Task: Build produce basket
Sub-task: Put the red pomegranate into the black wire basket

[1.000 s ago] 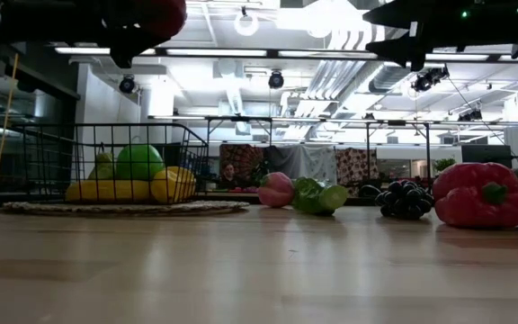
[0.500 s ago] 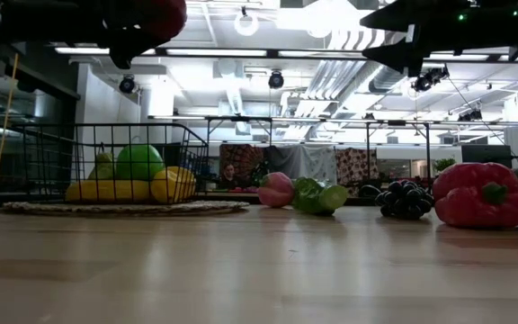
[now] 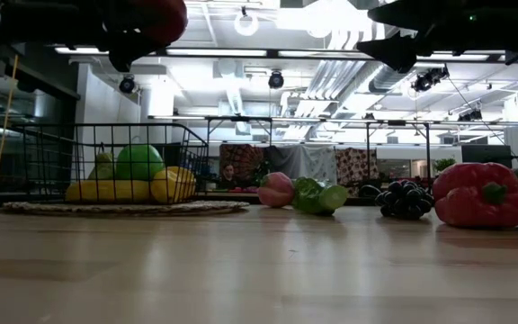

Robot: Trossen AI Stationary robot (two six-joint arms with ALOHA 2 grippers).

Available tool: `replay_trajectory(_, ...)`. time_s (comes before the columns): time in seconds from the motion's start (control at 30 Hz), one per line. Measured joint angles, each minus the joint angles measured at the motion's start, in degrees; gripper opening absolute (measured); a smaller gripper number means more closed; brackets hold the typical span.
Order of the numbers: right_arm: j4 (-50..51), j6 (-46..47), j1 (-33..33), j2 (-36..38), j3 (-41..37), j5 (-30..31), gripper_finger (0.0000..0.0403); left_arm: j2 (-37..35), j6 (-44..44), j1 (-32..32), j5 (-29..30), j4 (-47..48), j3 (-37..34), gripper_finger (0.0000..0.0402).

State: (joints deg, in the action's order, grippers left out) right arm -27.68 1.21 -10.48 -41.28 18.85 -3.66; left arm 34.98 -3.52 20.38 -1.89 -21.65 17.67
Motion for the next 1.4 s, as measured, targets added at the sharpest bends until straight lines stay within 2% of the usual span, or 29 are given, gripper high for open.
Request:
replay_trajectory(0.17, 0.0, 0.0, 0.02, 0.0, 0.0, 0.45, 0.0392, -0.02, -1.77, 0.0, 0.42, 0.0, 0.0, 0.0262)
replay_trajectory(0.27, 0.0, 0.02, 0.0, 0.0, 0.0, 2.34, 0.0392, -0.02, -4.68, -0.02, 4.84, 1.89, 0.33, 0.0262)
replay_trajectory(0.43, 0.0, 0.0, 0.0, 0.0, 0.02, 6.47, 0.0392, 1.67, -8.44, 0.41, 13.24, 18.51, 4.4, 0.0262)
replay_trajectory(0.53, 0.0, 0.0, 0.0, 0.0, 0.02, 7.3, 0.0392, 4.63, -12.45, 1.75, 13.98, 27.39, 6.97, 0.0262)
replay_trajectory(0.63, -0.08, 0.0, 0.0, 0.0, 0.02, 7.3, 0.0392, 8.33, -14.3, 3.49, 14.5, 31.29, 7.69, 0.0262)
replay_trajectory(0.77, -0.46, 0.0, 0.0, 0.0, 0.04, 7.32, 0.0392, 13.08, -14.35, 6.82, 14.71, 32.01, 7.7, 0.0262)
replay_trajectory(0.87, -0.46, -0.13, 0.0, 0.0, 0.04, 7.32, 0.0392, 15.99, -14.01, 8.99, 12.42, 32.15, 7.72, 0.0262)
replay_trajectory(1.03, -0.46, -0.15, 0.0, 0.0, 0.04, 7.35, 0.0392, 18.68, -12.01, 10.1, 10.95, 30.7, 7.72, 0.0267)
replay_trajectory(1.4, -0.46, -0.15, 0.0, 0.0, 0.04, 7.5, 0.0392, 18.75, -9.36, 9.92, 10.89, 29.53, 7.76, 0.0339)
